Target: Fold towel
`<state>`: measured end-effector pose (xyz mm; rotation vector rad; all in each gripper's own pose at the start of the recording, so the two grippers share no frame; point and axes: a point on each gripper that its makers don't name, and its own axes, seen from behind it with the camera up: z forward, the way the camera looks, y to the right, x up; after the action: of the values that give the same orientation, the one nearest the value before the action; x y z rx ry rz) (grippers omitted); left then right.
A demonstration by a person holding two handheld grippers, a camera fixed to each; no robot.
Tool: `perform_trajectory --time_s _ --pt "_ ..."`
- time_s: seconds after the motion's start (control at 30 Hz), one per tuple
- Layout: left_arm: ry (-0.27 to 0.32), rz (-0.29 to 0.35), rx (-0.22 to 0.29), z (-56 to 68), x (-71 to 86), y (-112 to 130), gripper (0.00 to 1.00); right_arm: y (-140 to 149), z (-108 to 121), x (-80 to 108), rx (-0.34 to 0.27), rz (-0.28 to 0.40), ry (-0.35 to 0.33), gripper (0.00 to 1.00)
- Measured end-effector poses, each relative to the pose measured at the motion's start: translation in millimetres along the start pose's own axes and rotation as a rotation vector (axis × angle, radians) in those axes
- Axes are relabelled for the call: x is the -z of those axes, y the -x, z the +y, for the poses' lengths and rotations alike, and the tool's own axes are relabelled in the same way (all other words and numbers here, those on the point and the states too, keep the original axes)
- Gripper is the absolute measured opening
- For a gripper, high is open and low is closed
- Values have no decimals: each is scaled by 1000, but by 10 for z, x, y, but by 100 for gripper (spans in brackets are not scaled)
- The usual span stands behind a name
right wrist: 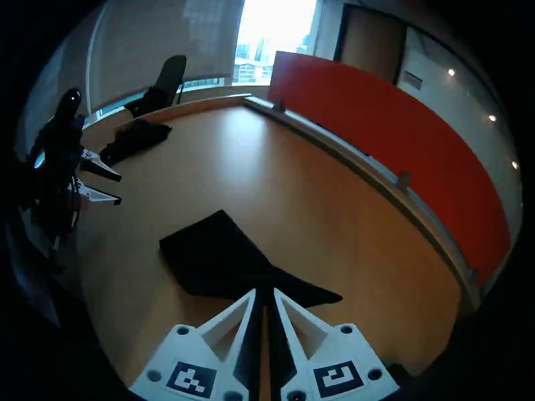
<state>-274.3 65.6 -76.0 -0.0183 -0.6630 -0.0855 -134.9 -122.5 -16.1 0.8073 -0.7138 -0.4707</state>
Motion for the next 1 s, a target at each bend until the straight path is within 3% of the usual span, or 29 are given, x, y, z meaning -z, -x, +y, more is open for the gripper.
perform_trajectory --time_s 0.3,0.5,1.0 --pt "-23 30 -16 -60 108 69 98 -152 -131 -111 52 -17 -50 4" --pt "-27 41 25 -109 178 116 98 -292 -305 -231 99 -21 -94 4" --pt "-50 28 57 -204 341 319 98 -485 -1028 -776 209 -70 -258 4"
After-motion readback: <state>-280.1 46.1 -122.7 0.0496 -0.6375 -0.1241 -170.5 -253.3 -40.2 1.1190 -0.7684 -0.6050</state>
